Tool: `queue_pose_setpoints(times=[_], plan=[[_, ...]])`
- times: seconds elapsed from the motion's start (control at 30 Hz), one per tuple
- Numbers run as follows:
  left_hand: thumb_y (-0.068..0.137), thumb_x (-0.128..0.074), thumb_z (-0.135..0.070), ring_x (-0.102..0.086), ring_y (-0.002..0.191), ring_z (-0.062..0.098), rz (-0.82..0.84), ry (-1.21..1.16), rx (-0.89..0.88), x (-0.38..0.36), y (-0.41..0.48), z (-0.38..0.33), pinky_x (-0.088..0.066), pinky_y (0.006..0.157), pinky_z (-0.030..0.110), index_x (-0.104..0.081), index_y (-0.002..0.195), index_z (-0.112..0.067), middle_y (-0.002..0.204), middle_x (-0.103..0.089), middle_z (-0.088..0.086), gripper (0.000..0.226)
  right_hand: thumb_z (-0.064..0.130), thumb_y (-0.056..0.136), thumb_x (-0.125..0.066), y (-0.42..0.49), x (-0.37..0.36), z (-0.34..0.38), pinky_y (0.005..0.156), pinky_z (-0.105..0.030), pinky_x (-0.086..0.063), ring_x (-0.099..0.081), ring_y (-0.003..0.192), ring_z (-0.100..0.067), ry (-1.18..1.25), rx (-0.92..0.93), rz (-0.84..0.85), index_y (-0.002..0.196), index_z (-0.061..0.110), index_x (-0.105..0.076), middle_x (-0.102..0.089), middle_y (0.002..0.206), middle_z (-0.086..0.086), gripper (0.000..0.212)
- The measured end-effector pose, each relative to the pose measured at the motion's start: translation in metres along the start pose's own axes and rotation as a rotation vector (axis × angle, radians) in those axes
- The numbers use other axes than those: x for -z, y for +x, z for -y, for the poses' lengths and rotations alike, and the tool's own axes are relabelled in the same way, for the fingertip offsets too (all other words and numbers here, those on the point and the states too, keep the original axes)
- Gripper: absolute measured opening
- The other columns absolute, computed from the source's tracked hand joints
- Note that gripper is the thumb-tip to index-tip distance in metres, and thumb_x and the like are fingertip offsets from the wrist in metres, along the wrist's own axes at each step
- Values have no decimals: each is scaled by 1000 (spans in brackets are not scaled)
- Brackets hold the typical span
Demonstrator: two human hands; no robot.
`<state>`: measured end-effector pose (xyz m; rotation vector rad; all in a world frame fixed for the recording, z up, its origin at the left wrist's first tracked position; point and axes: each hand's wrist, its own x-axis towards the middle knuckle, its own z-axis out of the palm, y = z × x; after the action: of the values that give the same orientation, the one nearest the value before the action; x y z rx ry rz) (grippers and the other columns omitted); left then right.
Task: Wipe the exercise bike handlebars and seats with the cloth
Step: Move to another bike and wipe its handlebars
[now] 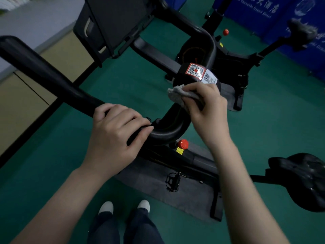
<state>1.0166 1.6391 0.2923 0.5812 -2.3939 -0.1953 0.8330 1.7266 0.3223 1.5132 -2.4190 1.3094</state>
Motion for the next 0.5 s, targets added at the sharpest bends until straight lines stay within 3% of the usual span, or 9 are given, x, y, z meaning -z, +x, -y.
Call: queue_pose_setpoints(times=[0.13,0.3,0.5], plan=[[95,-53,-35,-59,85,15,5,-8,10,1,0,0,-23,91,28,-72,87,-20,85,-66,-9,26,4,84,-65,20,17,-2,75,-15,-37,-54,88,-15,-105,131,347,97,11,-68,-56,86,8,16],[95,-53,-35,-59,86,14,11,-16,14,2,0,0,-22,93,27,-72,86,-20,84,-66,-10,26,5,85,-61,64,13,3,78,-28,-39,-57,93,-27,-405,333,605,100,5,-67,-66,93,-10,17],[95,-54,-34,-60,86,16,-4,-23,6,2,0,0,-26,92,31,-72,86,-19,84,-66,-8,25,16,85,-60,86,0,19,83,-36,-48,-61,95,-29,-692,397,951,108,21,-67,-69,98,-6,24]])
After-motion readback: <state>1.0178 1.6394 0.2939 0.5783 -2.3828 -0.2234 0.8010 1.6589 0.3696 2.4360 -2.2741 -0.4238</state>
